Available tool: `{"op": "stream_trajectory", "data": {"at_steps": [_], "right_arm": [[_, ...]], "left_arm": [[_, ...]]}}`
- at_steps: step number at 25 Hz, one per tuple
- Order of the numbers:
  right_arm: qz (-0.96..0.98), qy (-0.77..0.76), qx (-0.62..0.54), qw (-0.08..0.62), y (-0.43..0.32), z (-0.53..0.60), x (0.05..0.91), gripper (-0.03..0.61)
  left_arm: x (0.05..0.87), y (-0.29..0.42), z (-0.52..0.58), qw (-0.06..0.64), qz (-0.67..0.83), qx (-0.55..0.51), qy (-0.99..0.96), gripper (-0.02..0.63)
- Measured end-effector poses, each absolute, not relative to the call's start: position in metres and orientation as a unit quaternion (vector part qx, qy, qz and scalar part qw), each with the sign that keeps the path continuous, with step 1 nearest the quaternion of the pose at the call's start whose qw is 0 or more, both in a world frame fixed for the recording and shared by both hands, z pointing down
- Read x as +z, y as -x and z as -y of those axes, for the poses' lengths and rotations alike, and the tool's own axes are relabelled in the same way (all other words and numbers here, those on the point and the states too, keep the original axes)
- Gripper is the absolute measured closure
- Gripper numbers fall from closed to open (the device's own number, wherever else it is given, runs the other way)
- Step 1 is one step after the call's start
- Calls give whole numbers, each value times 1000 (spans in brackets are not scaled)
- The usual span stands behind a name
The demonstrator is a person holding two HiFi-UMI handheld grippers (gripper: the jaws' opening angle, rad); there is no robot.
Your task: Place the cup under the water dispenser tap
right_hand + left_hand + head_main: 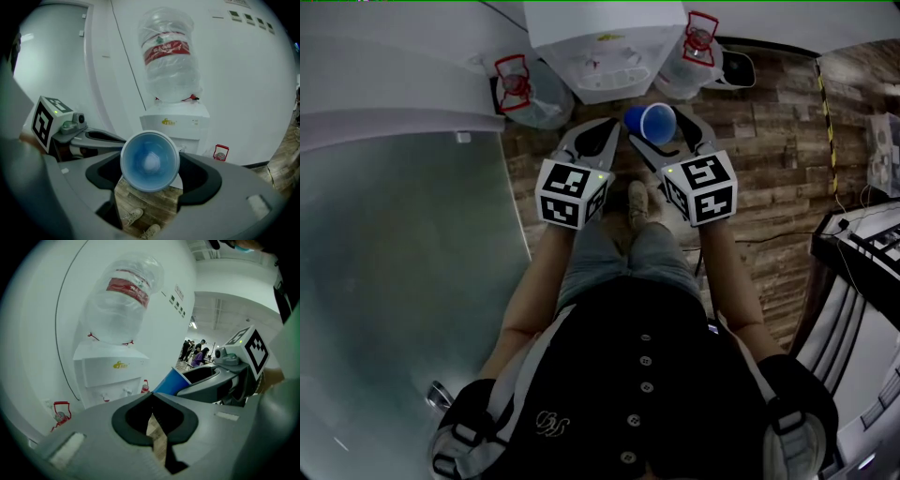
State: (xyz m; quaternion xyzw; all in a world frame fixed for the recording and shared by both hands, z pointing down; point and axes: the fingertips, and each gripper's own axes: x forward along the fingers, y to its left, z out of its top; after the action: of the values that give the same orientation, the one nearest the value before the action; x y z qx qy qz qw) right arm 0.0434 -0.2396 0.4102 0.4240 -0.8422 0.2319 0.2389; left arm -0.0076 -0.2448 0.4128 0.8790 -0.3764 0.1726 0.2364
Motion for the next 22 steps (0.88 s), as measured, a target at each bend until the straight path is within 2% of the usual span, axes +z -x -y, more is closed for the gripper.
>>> {"op": "stream_trajectory", "data": {"at_steps": [12, 22], "right_arm": [[814, -459, 241, 262, -32, 272, 471, 216], [805, -452, 237, 302, -36, 289, 534, 216]], "left_arm": [[476, 29, 266, 248, 356, 197, -879, 617], [531, 17, 273, 239, 332, 201, -890, 617]]}}
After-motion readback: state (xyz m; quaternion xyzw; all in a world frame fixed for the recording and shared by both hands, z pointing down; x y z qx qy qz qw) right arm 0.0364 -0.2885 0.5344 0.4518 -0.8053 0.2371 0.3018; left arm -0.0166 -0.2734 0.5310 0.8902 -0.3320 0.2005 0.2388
